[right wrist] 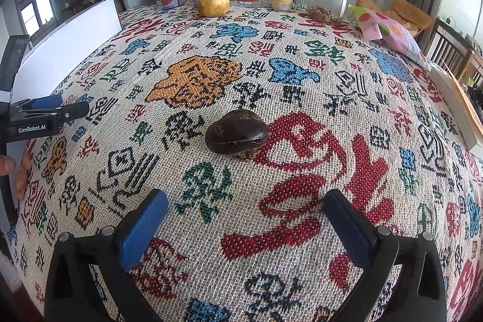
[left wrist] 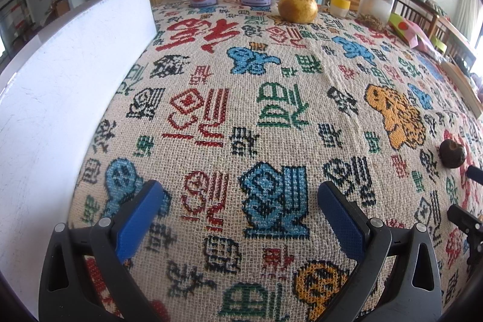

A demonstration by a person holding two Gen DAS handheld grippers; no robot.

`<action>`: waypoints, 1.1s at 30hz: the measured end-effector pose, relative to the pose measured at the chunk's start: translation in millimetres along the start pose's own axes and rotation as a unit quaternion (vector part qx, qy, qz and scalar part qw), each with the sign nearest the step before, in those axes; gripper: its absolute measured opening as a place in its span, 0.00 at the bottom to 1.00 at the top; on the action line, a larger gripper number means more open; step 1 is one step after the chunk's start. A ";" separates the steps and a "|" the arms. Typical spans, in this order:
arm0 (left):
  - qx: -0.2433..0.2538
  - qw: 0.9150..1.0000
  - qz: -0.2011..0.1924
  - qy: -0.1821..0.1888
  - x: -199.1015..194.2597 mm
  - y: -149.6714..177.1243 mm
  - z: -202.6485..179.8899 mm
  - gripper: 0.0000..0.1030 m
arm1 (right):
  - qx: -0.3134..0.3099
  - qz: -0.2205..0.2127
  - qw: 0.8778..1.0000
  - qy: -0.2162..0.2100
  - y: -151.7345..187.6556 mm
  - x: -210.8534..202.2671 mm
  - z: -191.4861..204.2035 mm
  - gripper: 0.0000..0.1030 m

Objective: Organize fruits

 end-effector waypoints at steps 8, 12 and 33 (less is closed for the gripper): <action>0.095 0.993 -0.015 0.072 9.6 -83.5 -72.7 0.99 | 0.001 0.000 1.000 -0.001 0.1 0.1 -0.4 1.00; 0.097 0.991 0.016 0.096 59.2 -138.2 -91.8 0.99 | 0.001 0.000 1.000 -0.001 0.1 0.2 -0.5 1.00; -0.018 0.998 -0.026 0.051 157.8 -237.4 -27.7 0.70 | 0.001 0.000 1.000 -0.001 0.0 0.2 -0.1 1.00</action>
Point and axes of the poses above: each gripper's, at about its wrist camera, not at the fingertips, and x roughly the way its jaws point, z to its left, y to its underside, the point moved 5 cm from there along x, roughly the way its jaws point, and after that the axes turned 13 degrees about y, right-handed, at the moved point
